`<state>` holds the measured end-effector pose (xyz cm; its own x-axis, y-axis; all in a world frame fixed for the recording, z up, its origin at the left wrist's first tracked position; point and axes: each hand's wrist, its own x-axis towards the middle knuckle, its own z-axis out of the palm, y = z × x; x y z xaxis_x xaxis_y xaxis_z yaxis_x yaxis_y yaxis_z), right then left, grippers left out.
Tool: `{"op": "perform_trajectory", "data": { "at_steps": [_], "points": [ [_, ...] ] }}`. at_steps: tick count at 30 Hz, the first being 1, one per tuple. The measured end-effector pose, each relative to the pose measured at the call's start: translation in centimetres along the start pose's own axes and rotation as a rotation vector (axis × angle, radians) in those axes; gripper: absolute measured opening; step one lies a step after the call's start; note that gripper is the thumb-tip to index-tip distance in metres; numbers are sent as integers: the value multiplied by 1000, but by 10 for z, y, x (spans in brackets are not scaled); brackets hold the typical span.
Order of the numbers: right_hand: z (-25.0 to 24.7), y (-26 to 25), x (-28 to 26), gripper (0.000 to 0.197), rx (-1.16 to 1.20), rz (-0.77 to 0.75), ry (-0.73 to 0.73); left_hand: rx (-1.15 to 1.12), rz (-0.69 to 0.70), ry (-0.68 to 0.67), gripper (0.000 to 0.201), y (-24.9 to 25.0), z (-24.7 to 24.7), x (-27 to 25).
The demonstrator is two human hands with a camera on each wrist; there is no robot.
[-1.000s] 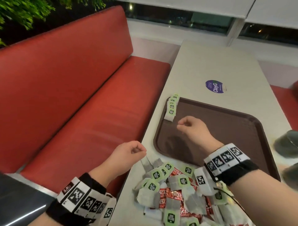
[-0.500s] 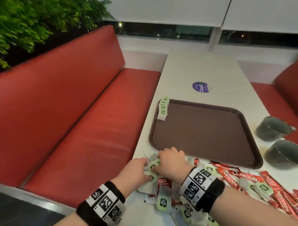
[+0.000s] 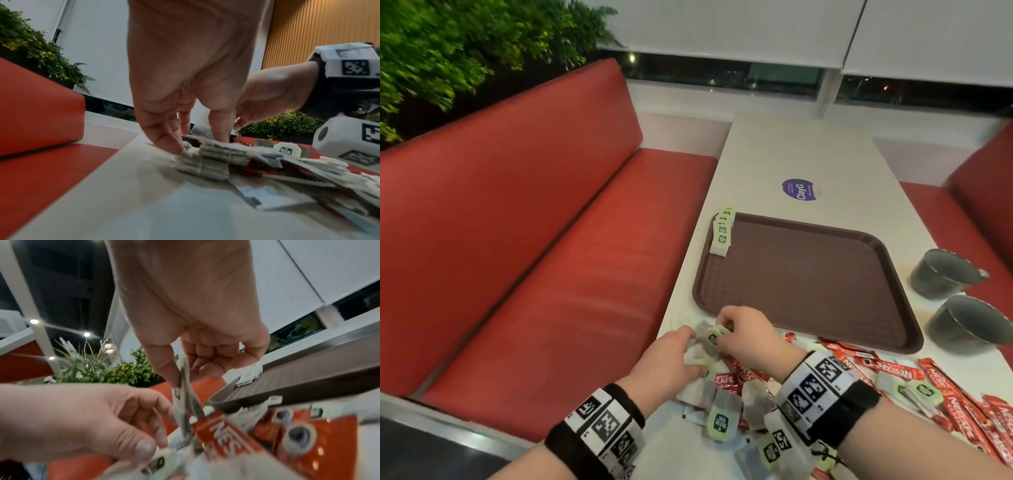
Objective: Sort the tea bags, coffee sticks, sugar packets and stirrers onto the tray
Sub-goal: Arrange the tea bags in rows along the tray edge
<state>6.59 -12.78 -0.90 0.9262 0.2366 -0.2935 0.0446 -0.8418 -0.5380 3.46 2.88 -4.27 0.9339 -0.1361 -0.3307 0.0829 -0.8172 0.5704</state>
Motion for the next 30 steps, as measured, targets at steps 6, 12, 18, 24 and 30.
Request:
{"op": "perform_trajectory", "data": {
  "at_steps": [6,12,18,24,30],
  "points": [
    [-39,1,-18,15,147,-75,-90,-30,136,-12,63,12,-15,2],
    [-48,-7,-22,11,168,-214,-15,-675,163,-342,18,37,-29,-2],
    [-27,5,-10,14,402,-77,279,-927,51,-138,20,45,-34,9],
    [-19,14,-2,5,610,-34,180,-1033,10,-103,13,50,-33,21],
    [-14,19,16,10,823,38,131,-936,-28,-125,11,50,-36,38]
  ]
}}
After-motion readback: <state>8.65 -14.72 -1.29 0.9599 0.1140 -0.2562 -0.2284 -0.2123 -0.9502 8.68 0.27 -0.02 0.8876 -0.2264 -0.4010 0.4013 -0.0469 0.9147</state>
